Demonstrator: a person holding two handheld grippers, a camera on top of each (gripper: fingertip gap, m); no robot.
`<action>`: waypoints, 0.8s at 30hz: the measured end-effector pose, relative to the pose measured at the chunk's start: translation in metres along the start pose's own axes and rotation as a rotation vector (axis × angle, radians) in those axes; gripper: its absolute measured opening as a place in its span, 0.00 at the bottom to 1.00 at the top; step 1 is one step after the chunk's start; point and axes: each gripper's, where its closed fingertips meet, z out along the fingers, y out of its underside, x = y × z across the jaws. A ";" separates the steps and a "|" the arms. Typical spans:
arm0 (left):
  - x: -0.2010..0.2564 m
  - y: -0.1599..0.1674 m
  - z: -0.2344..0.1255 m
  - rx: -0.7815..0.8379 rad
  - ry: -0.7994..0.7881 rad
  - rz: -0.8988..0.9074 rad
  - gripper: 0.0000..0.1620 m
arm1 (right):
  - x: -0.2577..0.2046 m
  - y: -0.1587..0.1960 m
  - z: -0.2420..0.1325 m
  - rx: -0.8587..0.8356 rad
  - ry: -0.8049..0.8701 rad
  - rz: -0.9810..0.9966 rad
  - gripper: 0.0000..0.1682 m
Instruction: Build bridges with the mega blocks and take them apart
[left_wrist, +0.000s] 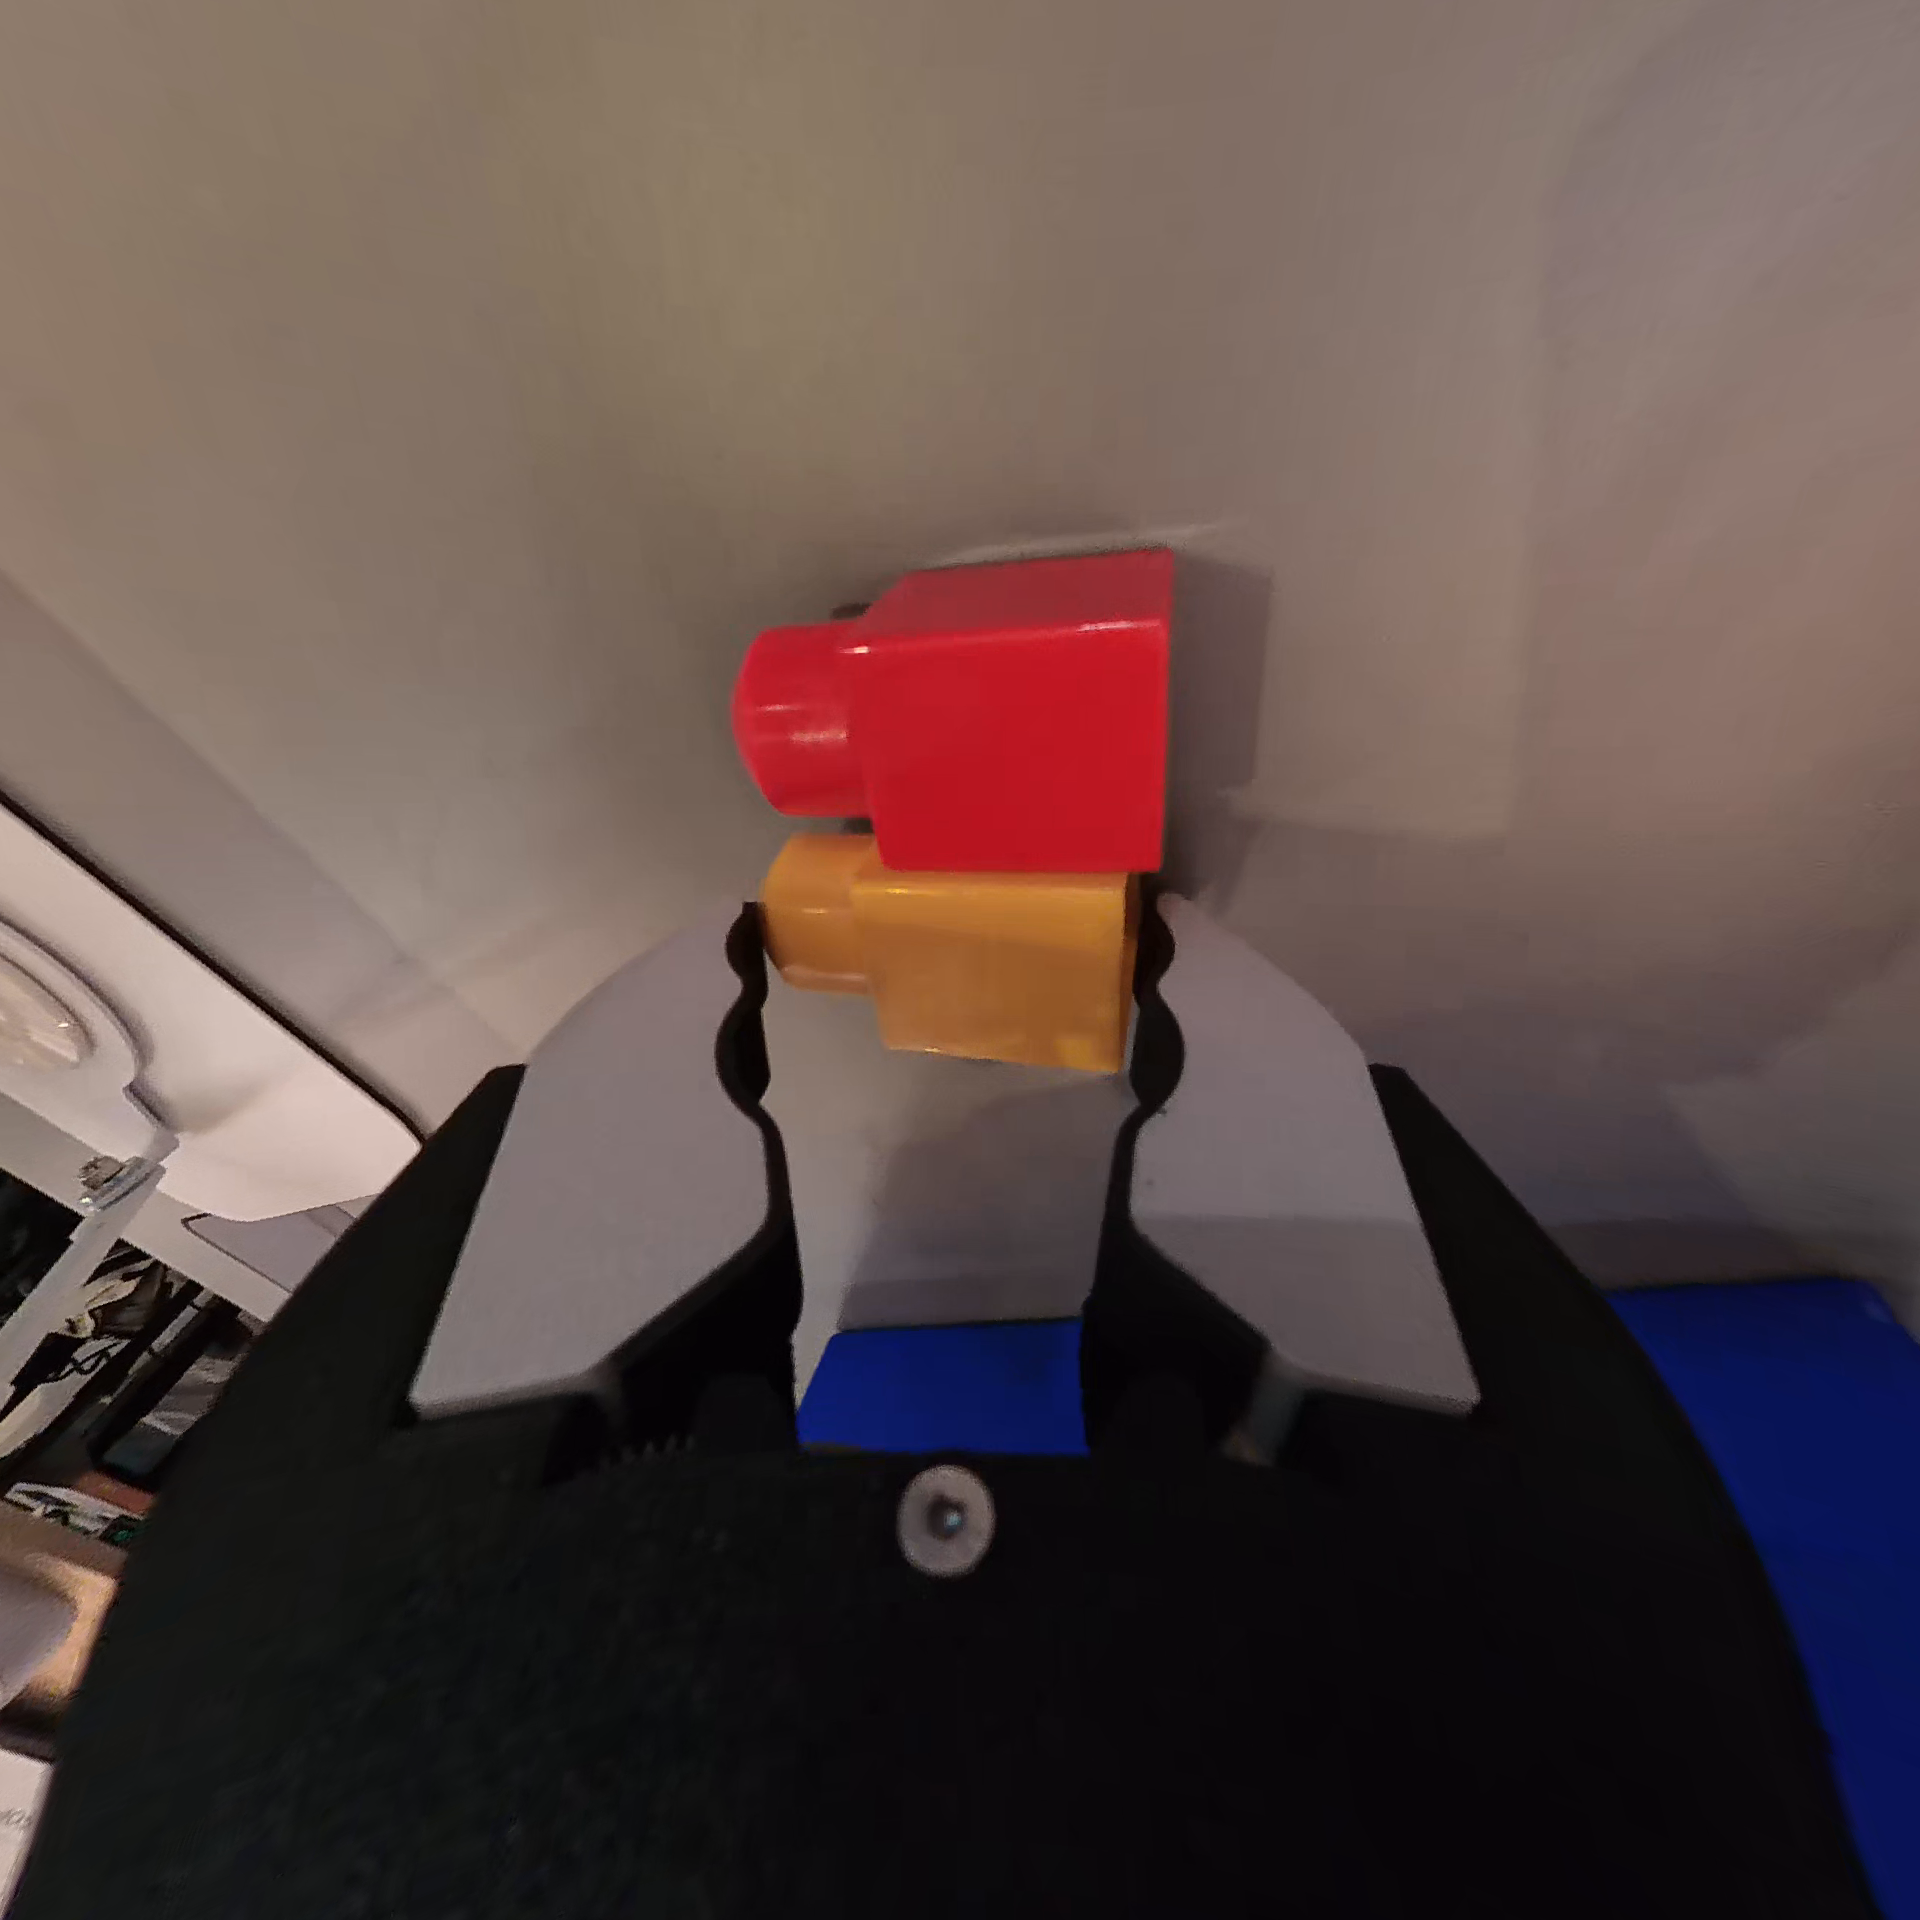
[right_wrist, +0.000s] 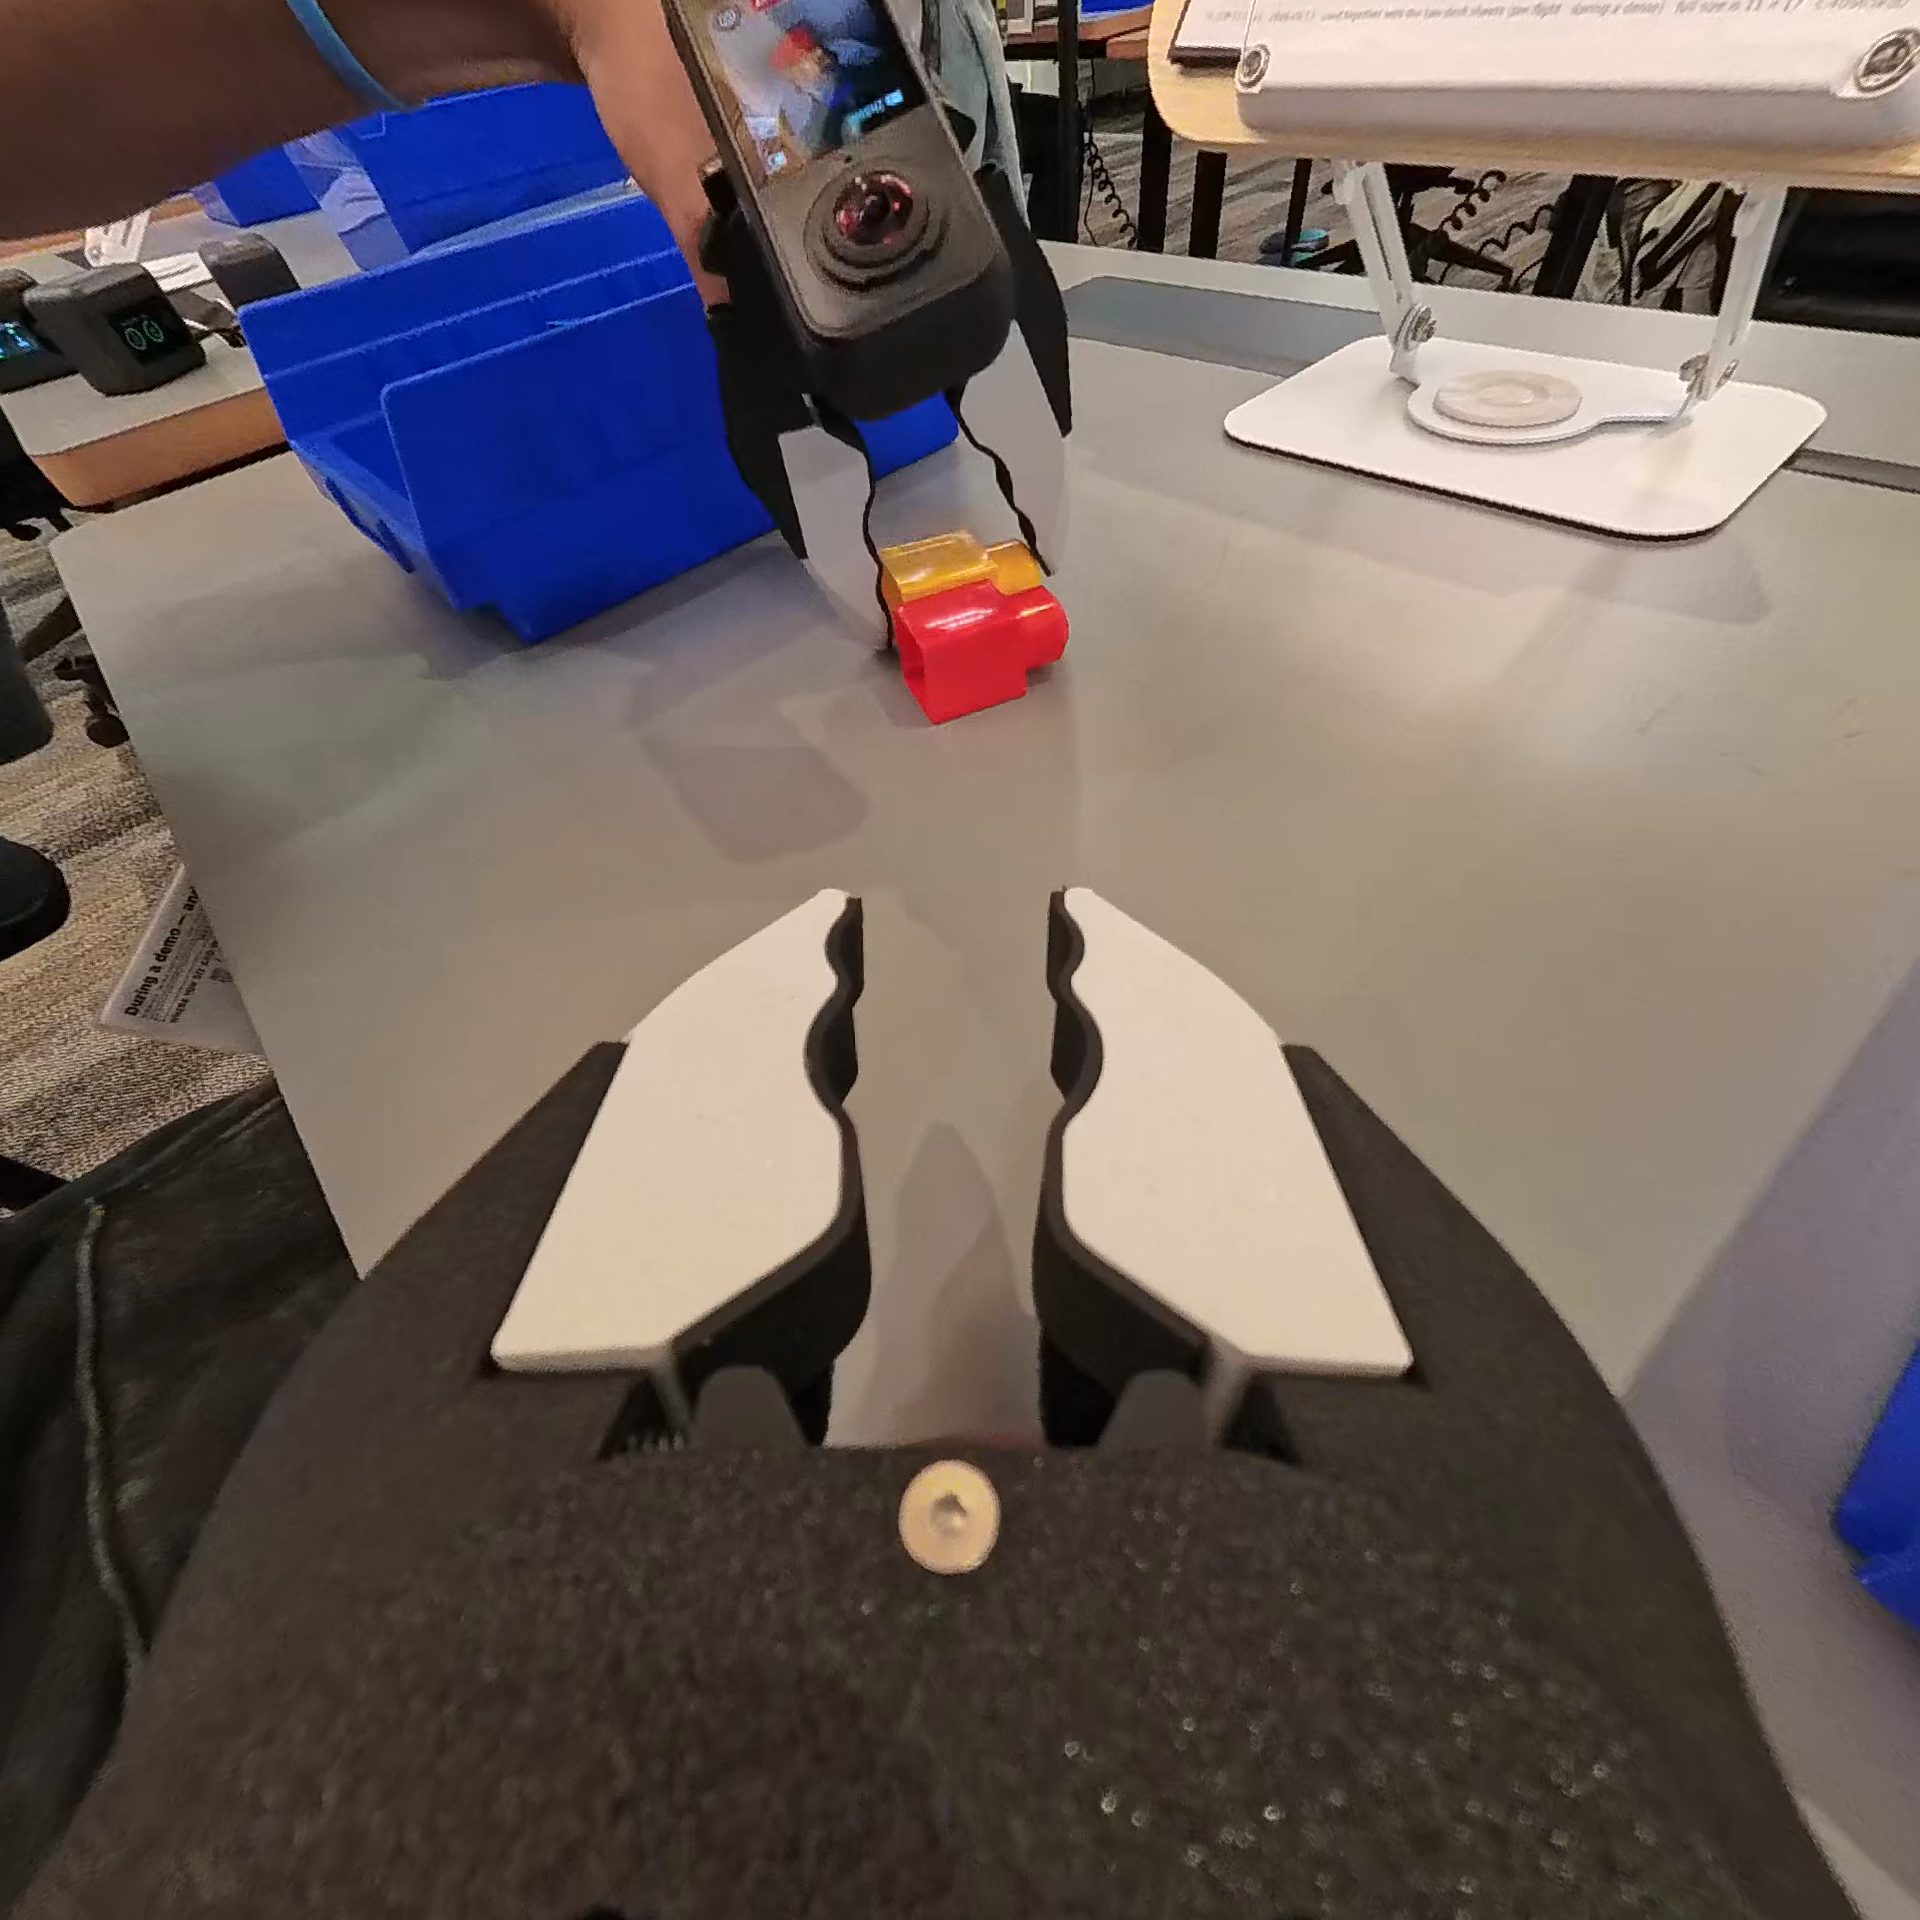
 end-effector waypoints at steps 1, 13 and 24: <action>0.001 -0.001 0.000 -0.001 0.004 0.000 0.42 | 0.000 0.000 0.000 -0.001 -0.001 0.001 0.20; 0.021 0.016 -0.106 0.217 -0.150 -0.348 0.48 | -0.001 -0.003 -0.001 0.017 -0.025 0.039 0.20; 0.134 0.113 -0.195 0.970 -0.744 -1.409 0.48 | -0.008 -0.007 -0.002 0.028 -0.058 0.054 0.20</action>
